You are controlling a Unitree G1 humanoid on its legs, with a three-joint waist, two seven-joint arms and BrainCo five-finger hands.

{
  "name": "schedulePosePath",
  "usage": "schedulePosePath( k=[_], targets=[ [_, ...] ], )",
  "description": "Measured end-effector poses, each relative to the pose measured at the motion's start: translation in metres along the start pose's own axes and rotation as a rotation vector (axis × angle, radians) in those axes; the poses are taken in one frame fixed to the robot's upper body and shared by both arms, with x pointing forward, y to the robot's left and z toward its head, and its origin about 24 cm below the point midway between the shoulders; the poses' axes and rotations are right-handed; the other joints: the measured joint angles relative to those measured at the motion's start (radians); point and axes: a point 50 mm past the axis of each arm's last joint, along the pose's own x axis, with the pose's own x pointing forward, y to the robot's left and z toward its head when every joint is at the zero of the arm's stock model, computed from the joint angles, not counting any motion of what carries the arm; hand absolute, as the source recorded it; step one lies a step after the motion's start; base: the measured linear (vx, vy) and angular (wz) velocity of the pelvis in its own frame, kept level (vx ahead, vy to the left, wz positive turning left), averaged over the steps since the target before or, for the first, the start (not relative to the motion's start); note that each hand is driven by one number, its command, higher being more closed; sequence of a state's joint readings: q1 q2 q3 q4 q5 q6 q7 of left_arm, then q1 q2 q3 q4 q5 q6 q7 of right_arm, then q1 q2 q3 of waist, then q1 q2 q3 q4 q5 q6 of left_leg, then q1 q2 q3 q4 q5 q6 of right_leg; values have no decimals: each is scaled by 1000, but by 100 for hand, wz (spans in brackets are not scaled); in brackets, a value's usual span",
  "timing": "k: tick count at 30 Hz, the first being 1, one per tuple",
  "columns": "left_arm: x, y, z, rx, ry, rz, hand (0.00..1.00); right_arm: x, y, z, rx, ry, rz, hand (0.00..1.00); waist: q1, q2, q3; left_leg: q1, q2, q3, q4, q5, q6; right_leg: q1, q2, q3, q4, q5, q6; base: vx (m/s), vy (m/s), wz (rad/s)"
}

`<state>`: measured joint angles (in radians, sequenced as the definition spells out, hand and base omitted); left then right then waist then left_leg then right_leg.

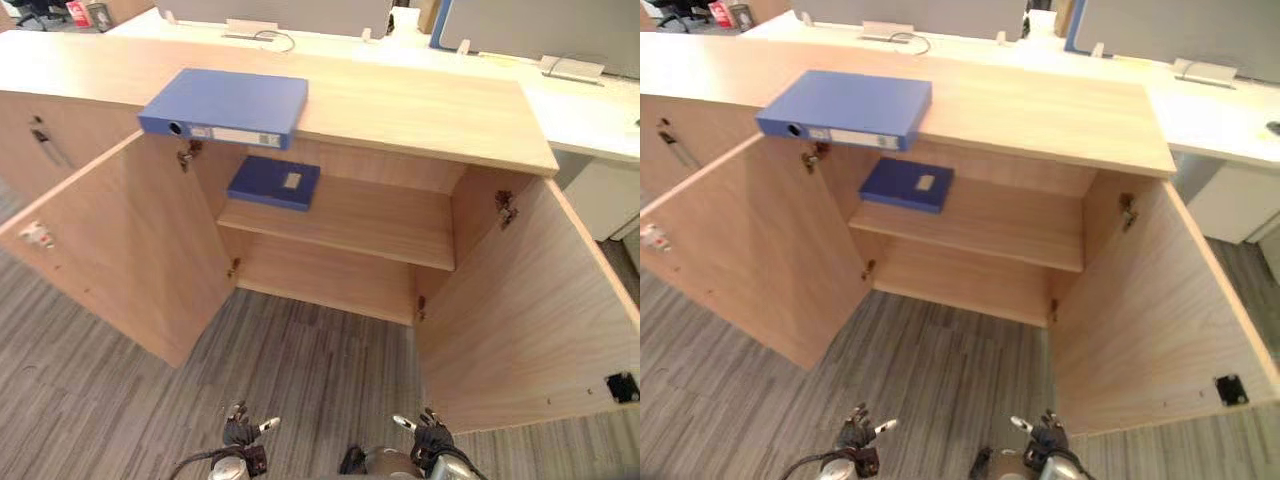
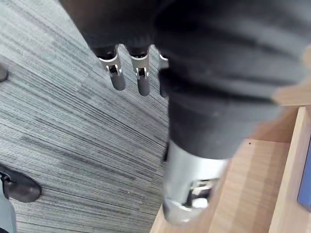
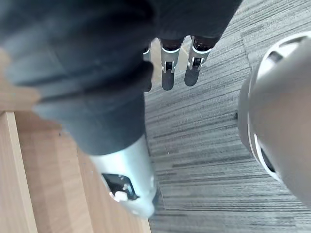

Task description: Walk over to the cabinet, pick up the folder, carry it to the office cabinet, place the folder inside the office cabinet, then close the office cabinet door

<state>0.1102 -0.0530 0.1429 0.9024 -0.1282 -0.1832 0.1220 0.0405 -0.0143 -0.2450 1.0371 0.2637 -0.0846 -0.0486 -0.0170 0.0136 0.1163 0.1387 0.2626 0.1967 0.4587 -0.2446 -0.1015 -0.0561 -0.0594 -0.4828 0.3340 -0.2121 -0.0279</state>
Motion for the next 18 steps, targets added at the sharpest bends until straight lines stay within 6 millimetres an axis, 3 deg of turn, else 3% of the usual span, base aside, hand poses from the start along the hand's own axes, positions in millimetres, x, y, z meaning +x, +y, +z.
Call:
schedulePosePath(
  k=[1,3,6,7,10,11,12,13,15,18],
  targets=[
    [0,1,1,-2,-4,3,0,0,-1,-1,1,2,-2,0,-2,2,1,-18,9,-7,52,4,0,14,8,0,-11,0,0,384,-203,-9],
    [1,3,4,-11,-18,2,0,0,-4,1,14,2,-10,0,8,14,9,-167,73,-77,446,72,-15,115,63,26,-90,-3,-5,390,-87,-33],
    [2,8,12,8,-52,6,0,2,-1,0,0,20,-10,0,26,11,20,-306,49,-83,638,-4,0,217,71,107,-164,0,-1,359,45,-70],
    [2,10,14,13,-58,9,0,2,0,0,-10,26,-8,0,32,10,21,-330,38,-82,626,-23,4,232,65,124,-172,1,1,332,153,-91],
    [4,23,18,50,-70,33,0,4,5,0,-17,42,2,0,63,-6,37,-410,-46,-101,374,-67,25,286,-3,194,-170,4,16,317,267,-90],
    [2,26,14,54,-59,40,0,4,4,0,-18,41,-1,0,65,-1,35,-416,-77,-138,183,-14,24,301,-28,204,-168,-2,53,308,347,-67],
    [0,30,7,58,-36,46,0,3,5,-2,-19,47,-1,0,70,6,31,-409,-103,-159,103,103,31,316,-47,224,-169,-21,97,390,383,-40],
    [2,37,12,76,-49,58,0,2,10,-7,-12,60,14,0,63,-22,29,-397,-137,-157,82,100,36,316,-77,225,-182,-22,99,324,279,-6],
    [3,42,16,103,-55,60,0,2,15,-10,-7,71,22,0,64,-50,26,-395,-169,-158,63,103,42,286,-80,239,-196,3,95,198,157,18],
    [4,48,9,105,-14,67,0,2,17,-10,-4,73,29,0,66,-49,22,-322,-209,-141,-5,106,67,297,-113,245,-184,57,110,148,144,-5]
  ],
)
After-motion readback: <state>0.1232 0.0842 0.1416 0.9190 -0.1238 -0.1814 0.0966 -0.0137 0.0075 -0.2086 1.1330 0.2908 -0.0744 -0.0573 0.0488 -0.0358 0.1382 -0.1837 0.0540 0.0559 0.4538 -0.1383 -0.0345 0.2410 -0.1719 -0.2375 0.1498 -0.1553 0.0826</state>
